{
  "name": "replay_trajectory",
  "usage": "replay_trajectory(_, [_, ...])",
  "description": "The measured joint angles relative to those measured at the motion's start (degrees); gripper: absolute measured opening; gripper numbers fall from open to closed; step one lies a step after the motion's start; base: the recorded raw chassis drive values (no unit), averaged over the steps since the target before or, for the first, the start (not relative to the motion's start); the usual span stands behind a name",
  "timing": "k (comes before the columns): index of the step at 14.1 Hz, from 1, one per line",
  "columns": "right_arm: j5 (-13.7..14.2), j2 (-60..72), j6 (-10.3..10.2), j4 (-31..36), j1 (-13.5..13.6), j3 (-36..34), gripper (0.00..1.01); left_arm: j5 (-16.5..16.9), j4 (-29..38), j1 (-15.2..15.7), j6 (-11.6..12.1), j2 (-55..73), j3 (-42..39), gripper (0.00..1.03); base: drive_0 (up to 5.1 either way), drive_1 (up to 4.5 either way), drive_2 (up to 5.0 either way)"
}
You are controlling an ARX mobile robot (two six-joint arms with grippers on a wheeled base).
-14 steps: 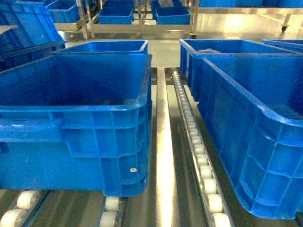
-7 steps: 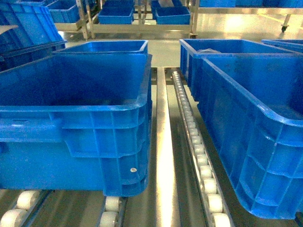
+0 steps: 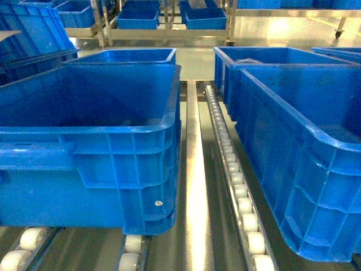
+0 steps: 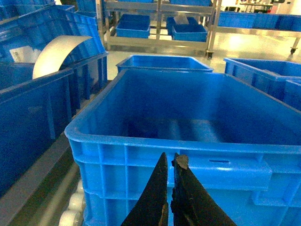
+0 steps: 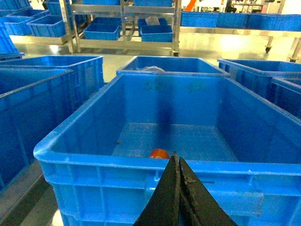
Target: Sort blue parts and orange caps into right shelf containers
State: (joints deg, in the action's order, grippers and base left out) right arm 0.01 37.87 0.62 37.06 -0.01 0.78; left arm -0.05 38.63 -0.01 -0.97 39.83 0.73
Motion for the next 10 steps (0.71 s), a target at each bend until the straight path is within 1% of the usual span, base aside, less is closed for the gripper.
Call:
replay_trajectory(3, [0.0, -8.24, 0.0, -7.82, 0.0, -0.02, 0.01, 0.02, -7.89, 0.0, 0.0, -8.46, -0.11, 0.02, 0.0, 0.0, 0.0])
replay_trajectory(6, [0.0, -14.8, 0.0, -14.05, 0.0, -0.04, 0.01, 0.02, -14.75, 0.0, 0.0, -15.67, -0.11, 0.02, 0.0, 0.0, 0.0])
replay_trajectory(7, [0.0, -18.69, 0.0, -17.97, 0.0, -0.04, 0.01, 0.0, -18.32, 0.0, 0.0, -19.54, -0.11, 0.02, 0.0, 0.0, 0.0])
replay_trajectory(8, [0.0, -24.35, 0.0, -23.43, 0.0, -0.04, 0.01, 0.02, -24.22, 0.0, 0.0, -25.53, -0.11, 0.02, 0.0, 0.0, 0.0])
replay_trajectory(9, [0.0, -27.5, 0.0, -26.62, 0.0, -0.04, 0.01, 0.02, -27.63, 0.0, 0.0, -28.87, -0.11, 0.02, 0.0, 0.0, 0.0])
replay_trajectory(10, [0.0, -28.11, 0.0, -27.28, 0.0, -0.04, 0.01, 0.0, -28.3, 0.0, 0.02, -29.53, -0.11, 0.02, 0.0, 0.0, 0.0])
